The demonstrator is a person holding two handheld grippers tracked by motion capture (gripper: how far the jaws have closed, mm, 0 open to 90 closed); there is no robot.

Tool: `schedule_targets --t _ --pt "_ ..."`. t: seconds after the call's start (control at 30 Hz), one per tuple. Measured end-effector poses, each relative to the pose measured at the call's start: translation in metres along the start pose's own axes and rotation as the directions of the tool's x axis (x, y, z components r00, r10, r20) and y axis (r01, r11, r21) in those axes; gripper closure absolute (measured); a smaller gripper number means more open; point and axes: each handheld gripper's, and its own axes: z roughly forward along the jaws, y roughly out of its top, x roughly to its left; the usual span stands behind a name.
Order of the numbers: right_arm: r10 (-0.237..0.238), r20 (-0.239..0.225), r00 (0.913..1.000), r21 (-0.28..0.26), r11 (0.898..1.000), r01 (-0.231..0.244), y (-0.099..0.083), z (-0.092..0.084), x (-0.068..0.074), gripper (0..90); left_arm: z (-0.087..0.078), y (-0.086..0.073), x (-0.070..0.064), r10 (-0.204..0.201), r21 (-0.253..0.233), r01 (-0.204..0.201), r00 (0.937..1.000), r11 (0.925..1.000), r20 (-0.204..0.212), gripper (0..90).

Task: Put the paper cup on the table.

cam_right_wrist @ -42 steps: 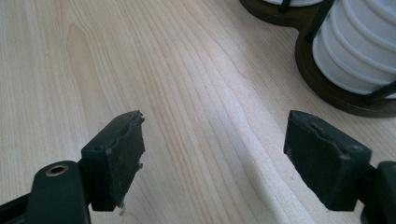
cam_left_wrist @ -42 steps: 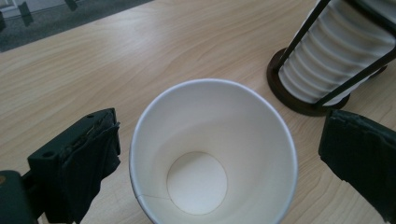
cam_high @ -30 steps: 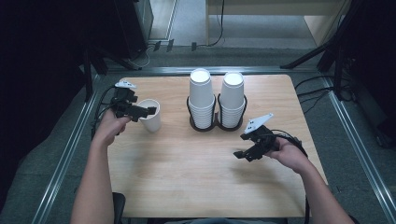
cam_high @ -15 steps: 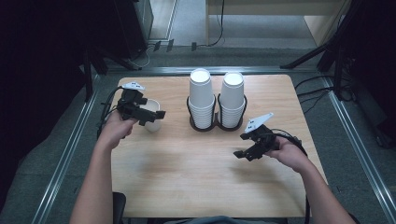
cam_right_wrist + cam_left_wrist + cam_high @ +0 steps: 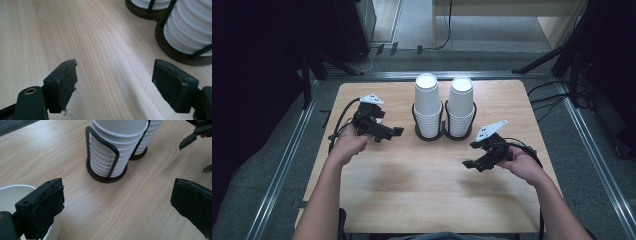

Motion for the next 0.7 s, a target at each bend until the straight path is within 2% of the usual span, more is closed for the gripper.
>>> schedule_targets --t 0.37,0.6,0.7 --pt "-0.004 -0.002 1.0000 0.002 1.000 0.004 0.002 0.000 0.004 20.2 0.023 -0.005 -0.022 0.026 0.022 -0.026 0.9995 0.9994 0.019 0.0" --pt "-0.005 -0.003 1.0000 0.001 1.000 0.005 0.002 0.000 0.004 20.2 0.040 -0.007 -0.039 0.068 0.054 -0.070 0.9968 0.9961 0.042 0.0" --pt "-0.005 -0.002 1.0000 -0.003 1.000 0.005 0.002 -0.001 0.004 20.2 0.045 -0.007 -0.045 0.069 0.044 -0.071 0.9966 0.9965 0.045 0.0"
